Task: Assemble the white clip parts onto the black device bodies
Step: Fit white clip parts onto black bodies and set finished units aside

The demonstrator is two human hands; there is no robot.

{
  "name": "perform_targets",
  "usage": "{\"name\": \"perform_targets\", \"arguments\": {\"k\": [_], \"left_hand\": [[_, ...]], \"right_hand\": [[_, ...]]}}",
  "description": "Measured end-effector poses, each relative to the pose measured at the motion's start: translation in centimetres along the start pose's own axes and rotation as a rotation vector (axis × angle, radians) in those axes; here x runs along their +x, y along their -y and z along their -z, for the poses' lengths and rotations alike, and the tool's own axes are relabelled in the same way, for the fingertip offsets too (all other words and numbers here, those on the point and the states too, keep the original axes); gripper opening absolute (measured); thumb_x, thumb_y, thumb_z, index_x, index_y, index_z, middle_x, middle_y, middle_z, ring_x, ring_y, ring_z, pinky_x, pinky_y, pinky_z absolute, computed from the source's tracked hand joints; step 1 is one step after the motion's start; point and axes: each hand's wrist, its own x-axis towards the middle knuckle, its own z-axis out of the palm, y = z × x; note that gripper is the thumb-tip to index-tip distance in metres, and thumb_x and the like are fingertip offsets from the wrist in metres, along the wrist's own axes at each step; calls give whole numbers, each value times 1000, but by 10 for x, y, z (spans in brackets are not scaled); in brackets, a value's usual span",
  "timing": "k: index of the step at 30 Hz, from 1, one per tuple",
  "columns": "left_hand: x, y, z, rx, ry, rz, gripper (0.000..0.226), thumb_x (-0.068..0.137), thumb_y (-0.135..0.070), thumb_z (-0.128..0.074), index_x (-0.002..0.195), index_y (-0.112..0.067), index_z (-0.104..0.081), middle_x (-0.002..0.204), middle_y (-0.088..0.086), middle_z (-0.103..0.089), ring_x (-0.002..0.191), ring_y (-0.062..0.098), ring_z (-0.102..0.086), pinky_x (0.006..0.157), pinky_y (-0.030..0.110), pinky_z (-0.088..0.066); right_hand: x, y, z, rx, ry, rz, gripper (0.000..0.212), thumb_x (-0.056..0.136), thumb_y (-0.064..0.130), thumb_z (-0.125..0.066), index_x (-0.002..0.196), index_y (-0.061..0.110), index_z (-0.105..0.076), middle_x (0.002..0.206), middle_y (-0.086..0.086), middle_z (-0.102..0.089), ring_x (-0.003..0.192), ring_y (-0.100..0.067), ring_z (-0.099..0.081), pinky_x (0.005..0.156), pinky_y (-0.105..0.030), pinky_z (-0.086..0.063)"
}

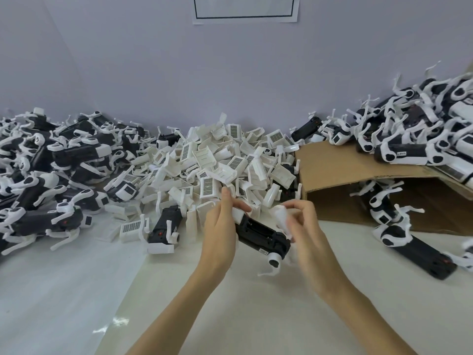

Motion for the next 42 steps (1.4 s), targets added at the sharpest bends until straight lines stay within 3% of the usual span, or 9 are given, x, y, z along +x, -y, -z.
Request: {"name": "perform_targets", "arguments": {"k": [7,13,16,19,23,28,32,37,42], "left_hand": [[-2,0,0,11,54,-32,67,106,-71,-35,95,-16,-72,101,11,-72,106,31,-65,92,40,-49],[1,0,5,100,148,-8,56,100,-76,-37,109,-28,-65,101,-18,-70,87,-17,-59,83,24,-42],[5,-3,12,176,260,-19,53,88,-83,-51,116,-40,-58,102,-3,-74,78,-3,-68,75,27,-51],[9,-10,22,212,472,-85,38,93,-59,-73,126,-48,-57,89,-19,-70,66,1,-64,63,15,-50],[14,-10,27,298,581,-268,45,90,-27,-86,126,-34,-61,108,-14,-66,83,31,-69,70,36,-57],[12,-3,24,406,491,-414,34,89,-20,-78,112,-39,-62,103,-13,-63,86,14,-62,73,40,-58],[12,-1,21,417,457,-420,35,90,-16,-78,109,-41,-62,96,-20,-61,77,6,-56,66,27,-47],[13,-2,24,412,449,-386,36,93,-15,-77,113,-41,-62,118,-14,-63,78,2,-56,68,17,-44],[12,-2,23,411,472,-419,39,86,-13,-81,111,-38,-65,108,-10,-61,74,11,-56,65,31,-52]], "right_hand": [[-12,-8,-20,-554,1,409,34,102,32,-65,133,39,-54,126,24,-53,117,3,-47,93,-42,-48],[-5,-11,-15,-790,-29,524,57,87,23,-86,138,19,-62,143,1,-56,130,-21,-57,103,-42,-50],[-2,-11,-13,-791,-111,552,57,85,22,-87,138,18,-65,135,3,-64,124,-16,-60,100,-38,-52],[1,-14,-6,-773,-139,540,58,82,22,-88,135,14,-68,123,4,-71,114,-13,-59,96,-37,-53],[3,-13,0,-788,-153,494,52,84,37,-77,132,19,-69,117,8,-72,106,-14,-57,93,-31,-47],[5,-14,-2,-815,-154,518,51,84,37,-78,131,20,-69,113,11,-72,105,-12,-54,91,-30,-46],[2,-16,-3,-763,-116,480,56,89,39,-72,140,21,-63,125,10,-70,113,-14,-62,96,-33,-50],[1,-24,-5,-699,-109,420,58,89,16,-83,143,20,-62,129,7,-67,117,-13,-55,99,-41,-53],[3,-21,0,-638,-116,385,52,85,14,-86,132,25,-66,117,14,-68,107,-10,-51,89,-40,-54]]}}
